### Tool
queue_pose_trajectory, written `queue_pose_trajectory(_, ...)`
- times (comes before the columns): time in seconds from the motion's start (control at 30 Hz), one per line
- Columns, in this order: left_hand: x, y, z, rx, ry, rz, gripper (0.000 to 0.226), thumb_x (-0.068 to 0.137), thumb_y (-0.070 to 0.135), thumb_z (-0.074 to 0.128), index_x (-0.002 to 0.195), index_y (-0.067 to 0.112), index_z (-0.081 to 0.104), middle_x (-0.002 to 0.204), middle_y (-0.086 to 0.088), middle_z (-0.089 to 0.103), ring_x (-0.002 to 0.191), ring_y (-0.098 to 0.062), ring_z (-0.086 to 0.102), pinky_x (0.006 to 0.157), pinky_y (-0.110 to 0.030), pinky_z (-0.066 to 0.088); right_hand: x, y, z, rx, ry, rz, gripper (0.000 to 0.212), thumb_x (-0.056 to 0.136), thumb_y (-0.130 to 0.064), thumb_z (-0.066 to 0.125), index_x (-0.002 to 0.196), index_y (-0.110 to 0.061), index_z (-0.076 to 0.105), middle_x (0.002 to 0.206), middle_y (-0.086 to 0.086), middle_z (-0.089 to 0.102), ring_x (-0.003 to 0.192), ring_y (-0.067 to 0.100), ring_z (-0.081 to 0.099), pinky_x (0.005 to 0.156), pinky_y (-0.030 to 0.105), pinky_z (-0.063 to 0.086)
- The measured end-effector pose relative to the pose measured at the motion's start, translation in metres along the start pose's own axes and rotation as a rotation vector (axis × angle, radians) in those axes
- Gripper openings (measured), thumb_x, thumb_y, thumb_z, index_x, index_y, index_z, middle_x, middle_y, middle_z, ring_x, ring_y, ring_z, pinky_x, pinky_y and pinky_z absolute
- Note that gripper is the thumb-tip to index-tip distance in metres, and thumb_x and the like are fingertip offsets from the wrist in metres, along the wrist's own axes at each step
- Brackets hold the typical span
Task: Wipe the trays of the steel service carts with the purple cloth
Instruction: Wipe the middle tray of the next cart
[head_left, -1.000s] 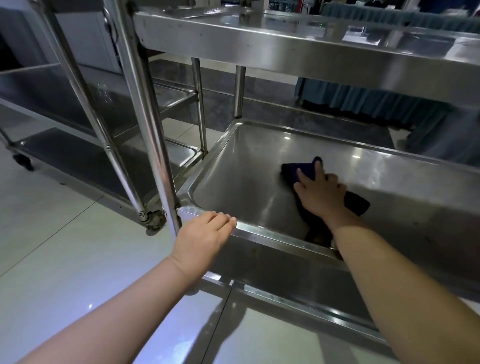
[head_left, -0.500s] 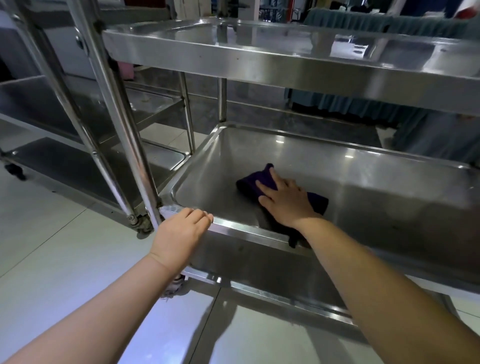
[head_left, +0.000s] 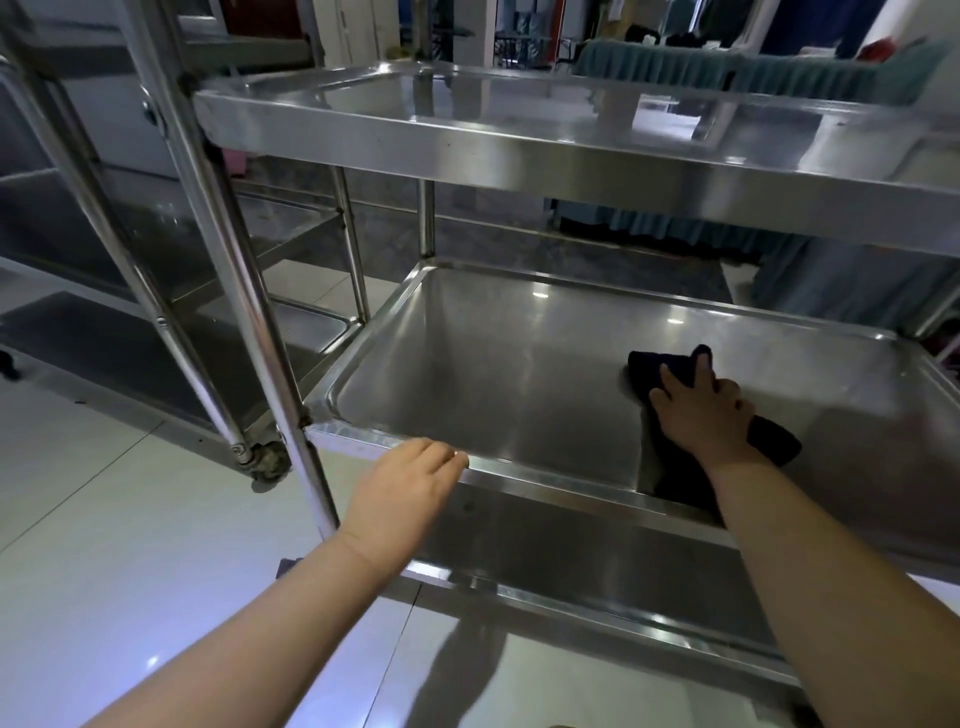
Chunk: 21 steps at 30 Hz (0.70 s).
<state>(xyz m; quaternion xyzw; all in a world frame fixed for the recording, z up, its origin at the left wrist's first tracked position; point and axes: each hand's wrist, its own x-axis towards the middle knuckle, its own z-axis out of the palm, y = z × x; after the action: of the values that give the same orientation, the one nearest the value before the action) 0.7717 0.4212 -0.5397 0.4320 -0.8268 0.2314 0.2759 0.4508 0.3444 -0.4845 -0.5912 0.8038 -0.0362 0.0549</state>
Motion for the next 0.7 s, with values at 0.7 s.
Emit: queue_pose_trajectory(0.7, 0.003, 0.018, -0.008, 0.114, -0.241, -0.226, 0.055, 0.035, -0.001, 0.093, 0.086, 0.007, 0.072, 0.075, -0.007, 0.063, 0.061, -0.025, 0.058, 0.04, -0.024, 0.039, -0.069, 0.0, 0.004, -0.048, -0.19, -0.415, 0.048, 0.103, -0.044, 0.026, 0.148, -0.052, 0.012, 0.16, -0.012, -0.016, 0.147, 0.024, 0.003, 0.116, 0.044, 0.011)
